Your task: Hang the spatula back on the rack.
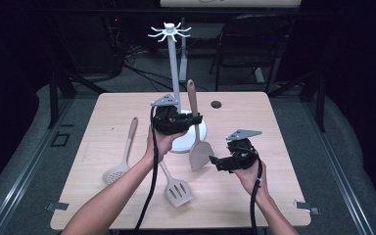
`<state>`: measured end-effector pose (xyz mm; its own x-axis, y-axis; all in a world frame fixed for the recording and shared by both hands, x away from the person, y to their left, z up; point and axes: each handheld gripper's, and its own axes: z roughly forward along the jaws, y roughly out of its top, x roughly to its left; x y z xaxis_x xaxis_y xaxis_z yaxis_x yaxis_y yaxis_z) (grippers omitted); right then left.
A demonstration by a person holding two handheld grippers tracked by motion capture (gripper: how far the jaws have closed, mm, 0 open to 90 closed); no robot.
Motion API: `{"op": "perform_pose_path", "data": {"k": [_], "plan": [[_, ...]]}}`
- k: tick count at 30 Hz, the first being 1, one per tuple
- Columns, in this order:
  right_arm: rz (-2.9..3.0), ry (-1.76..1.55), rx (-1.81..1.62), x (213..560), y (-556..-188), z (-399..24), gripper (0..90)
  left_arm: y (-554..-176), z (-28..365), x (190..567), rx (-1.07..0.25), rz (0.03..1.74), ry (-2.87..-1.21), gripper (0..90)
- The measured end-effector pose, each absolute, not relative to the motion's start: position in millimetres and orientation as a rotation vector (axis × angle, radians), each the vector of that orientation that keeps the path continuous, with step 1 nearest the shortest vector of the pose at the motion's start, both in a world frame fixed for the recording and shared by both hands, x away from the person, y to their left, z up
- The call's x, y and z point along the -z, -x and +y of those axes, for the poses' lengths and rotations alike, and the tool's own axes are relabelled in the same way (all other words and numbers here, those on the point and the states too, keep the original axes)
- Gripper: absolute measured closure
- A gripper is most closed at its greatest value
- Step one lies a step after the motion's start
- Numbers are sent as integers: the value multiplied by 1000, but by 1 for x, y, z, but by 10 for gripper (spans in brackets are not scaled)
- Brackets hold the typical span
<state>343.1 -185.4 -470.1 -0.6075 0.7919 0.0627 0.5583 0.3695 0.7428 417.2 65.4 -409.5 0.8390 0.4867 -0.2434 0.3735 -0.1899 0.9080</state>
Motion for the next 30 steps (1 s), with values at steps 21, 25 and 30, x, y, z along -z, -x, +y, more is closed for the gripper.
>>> {"op": "perform_pose_path", "data": {"k": [21, 25, 30], "plan": [[2386, -1256, -1006, 486, -350, -214, 4, -449, 79, 373, -153, 610, -1826, 768], [2417, -1231, -977, 492, -355, -210, 5, -455, 81, 369, -135, 602, -1839, 768], [2442, -1201, -960, 495, -359, -205, 8, -457, 83, 366, -141, 606, -1845, 768]]}}
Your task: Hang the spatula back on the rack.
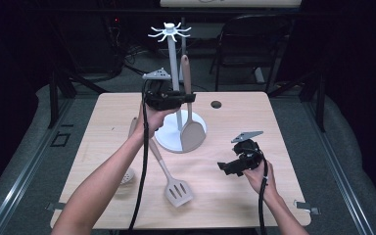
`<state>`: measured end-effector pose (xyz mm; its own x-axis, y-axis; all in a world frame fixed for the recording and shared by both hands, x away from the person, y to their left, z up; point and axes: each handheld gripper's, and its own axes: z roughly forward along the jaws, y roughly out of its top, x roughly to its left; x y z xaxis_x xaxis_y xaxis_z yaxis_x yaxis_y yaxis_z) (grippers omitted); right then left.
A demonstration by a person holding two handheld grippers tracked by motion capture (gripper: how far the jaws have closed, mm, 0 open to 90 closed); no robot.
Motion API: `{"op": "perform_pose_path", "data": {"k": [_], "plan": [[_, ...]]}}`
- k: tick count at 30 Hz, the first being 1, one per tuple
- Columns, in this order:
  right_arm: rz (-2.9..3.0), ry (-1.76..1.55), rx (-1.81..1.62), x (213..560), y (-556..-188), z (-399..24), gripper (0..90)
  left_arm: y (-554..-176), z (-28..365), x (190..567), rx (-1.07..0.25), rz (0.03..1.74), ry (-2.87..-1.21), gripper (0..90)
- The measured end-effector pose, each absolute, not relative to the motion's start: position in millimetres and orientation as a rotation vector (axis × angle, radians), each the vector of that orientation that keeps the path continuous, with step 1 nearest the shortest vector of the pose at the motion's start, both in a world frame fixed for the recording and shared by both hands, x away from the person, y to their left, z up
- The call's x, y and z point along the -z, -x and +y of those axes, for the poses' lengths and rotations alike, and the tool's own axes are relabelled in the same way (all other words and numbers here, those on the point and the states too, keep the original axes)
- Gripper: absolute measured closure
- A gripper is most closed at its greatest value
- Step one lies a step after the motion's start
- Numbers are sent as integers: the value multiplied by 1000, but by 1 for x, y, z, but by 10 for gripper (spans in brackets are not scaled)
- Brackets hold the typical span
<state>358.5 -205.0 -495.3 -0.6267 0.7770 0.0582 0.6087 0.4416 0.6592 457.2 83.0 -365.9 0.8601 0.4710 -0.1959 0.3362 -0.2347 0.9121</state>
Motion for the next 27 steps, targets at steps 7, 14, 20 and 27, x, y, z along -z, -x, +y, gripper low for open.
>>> {"op": "perform_pose_path", "data": {"k": [7, 14, 20, 27], "plan": [[2471, -1181, -933, 499, -361, -203, 9, -463, 84, 358, -133, 603, -1860, 768], [2484, -1179, -918, 500, -362, -202, 9, -468, 87, 350, -132, 604, -1853, 768], [2497, -1177, -898, 502, -363, -202, 8, -472, 90, 347, -134, 607, -1861, 768], [2505, -1166, -901, 501, -362, -199, 9, -476, 93, 340, -139, 605, -1849, 768]]}}
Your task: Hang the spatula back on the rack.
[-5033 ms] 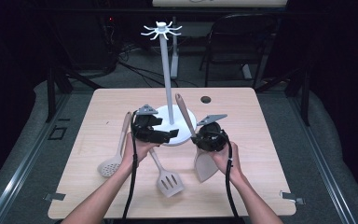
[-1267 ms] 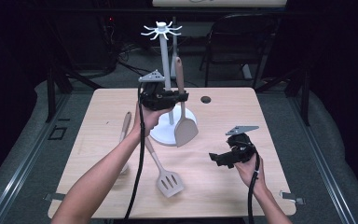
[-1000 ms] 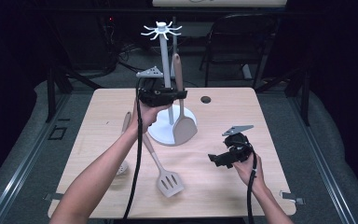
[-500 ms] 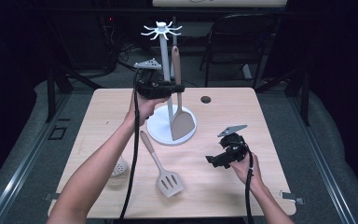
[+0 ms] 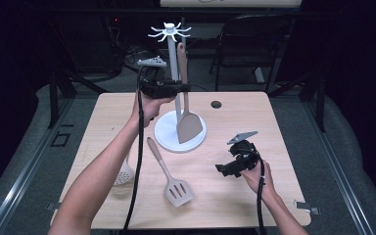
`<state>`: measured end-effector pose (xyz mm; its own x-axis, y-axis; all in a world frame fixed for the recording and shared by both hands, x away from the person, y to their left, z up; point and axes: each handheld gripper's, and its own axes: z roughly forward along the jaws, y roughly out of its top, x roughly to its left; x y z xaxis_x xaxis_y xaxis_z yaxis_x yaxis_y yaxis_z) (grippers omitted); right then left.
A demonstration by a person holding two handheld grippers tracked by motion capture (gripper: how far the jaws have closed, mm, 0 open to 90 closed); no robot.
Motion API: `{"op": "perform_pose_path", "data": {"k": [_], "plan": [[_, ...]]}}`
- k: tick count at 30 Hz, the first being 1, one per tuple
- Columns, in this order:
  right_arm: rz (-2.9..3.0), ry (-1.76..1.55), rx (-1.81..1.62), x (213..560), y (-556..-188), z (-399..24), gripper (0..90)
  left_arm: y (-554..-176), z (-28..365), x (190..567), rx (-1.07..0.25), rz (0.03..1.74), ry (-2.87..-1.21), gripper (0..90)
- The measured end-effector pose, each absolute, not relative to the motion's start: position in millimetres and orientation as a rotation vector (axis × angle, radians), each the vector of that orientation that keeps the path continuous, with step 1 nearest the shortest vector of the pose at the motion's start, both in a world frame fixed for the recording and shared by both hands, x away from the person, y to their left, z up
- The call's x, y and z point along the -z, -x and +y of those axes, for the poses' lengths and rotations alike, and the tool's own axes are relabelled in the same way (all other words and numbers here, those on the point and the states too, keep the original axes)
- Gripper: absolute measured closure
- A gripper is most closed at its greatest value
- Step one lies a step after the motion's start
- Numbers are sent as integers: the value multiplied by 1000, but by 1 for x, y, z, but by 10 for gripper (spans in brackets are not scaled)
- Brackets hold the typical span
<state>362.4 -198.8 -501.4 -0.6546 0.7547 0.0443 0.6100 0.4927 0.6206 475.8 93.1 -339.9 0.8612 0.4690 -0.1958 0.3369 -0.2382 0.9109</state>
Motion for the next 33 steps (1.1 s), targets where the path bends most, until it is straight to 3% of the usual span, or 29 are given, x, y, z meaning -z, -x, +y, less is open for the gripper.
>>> {"op": "perform_pose_path", "data": {"k": [33], "plan": [[2516, -1180, -890, 503, -363, -199, 11, -495, 104, 340, -73, 641, -1814, 767]]}}
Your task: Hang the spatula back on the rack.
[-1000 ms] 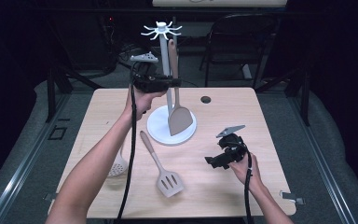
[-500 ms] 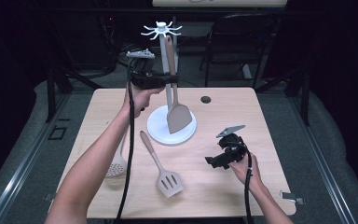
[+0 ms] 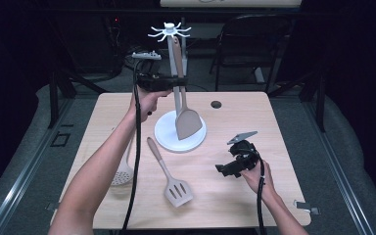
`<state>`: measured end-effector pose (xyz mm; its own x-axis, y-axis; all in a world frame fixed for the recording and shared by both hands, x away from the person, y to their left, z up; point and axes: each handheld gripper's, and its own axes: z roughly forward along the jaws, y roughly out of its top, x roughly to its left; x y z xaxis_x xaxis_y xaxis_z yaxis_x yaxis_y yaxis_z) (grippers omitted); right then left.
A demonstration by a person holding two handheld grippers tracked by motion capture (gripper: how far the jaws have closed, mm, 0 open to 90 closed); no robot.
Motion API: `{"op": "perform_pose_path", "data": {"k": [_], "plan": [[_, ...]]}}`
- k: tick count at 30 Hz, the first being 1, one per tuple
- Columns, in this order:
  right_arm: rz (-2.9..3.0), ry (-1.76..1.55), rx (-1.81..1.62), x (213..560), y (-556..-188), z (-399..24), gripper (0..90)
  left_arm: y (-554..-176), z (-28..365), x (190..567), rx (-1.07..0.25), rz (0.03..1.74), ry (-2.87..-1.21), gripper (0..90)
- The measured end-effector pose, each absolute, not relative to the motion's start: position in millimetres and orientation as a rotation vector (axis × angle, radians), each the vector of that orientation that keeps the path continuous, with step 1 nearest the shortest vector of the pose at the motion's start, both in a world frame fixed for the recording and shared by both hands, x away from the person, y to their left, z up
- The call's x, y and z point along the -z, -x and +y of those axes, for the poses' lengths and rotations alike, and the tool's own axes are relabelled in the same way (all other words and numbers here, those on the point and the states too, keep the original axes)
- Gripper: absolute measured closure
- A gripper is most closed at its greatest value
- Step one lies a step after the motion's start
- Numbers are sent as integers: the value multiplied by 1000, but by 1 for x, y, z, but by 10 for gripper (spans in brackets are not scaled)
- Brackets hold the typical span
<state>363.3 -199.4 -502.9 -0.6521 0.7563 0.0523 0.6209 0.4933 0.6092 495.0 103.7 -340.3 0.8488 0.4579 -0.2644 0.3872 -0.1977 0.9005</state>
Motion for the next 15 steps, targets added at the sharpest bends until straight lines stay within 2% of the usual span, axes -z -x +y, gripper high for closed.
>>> {"op": "perform_pose_path", "data": {"k": [9, 15], "plan": [[2521, -1165, -882, 503, -363, -199, 13, -497, 104, 340, -124, 652, -1835, 766], [2519, -1165, -877, 503, -364, -199, 16, -498, 102, 340, -205, 665, -1859, 766]]}}
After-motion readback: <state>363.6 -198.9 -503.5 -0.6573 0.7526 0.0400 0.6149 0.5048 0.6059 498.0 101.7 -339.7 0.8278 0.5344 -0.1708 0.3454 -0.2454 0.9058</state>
